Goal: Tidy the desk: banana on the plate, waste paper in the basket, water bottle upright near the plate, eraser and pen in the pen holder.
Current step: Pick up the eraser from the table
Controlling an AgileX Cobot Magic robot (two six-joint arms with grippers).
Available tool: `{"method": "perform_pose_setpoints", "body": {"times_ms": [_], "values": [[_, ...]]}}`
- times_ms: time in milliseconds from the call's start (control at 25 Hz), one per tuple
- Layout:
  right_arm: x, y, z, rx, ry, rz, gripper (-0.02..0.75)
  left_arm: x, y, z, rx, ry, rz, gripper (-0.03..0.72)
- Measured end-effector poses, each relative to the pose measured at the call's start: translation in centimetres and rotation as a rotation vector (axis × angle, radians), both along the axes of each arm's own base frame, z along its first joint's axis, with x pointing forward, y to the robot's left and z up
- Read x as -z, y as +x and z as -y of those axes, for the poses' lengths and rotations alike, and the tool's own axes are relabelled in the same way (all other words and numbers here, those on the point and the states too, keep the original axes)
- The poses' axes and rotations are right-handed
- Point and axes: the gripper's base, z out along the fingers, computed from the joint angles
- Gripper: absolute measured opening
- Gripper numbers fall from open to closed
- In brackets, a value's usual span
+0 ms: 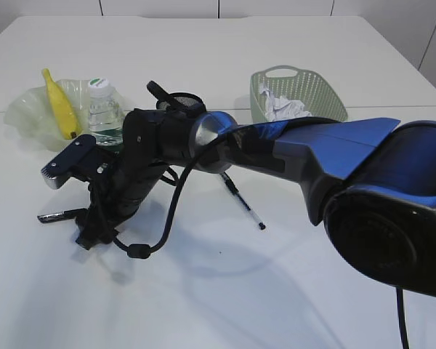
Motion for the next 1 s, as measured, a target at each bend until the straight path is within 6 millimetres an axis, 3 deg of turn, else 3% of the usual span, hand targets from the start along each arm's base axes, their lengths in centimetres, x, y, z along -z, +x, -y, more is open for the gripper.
{"method": "perform_pose_setpoints", "body": {"times_ms": [320,1000], "values": [[-0.01,-0.01,-0.02,0.003,0.003,-0.004,0.296,0.0,0.0,0.0,0.0,0.0,0.0,0.464],[-0.33,-0.35,0.04,-0.022,-0.02,-0.044,0.279,0.0,0.0,0.0,0.0,0.0,0.0,0.464]]}}
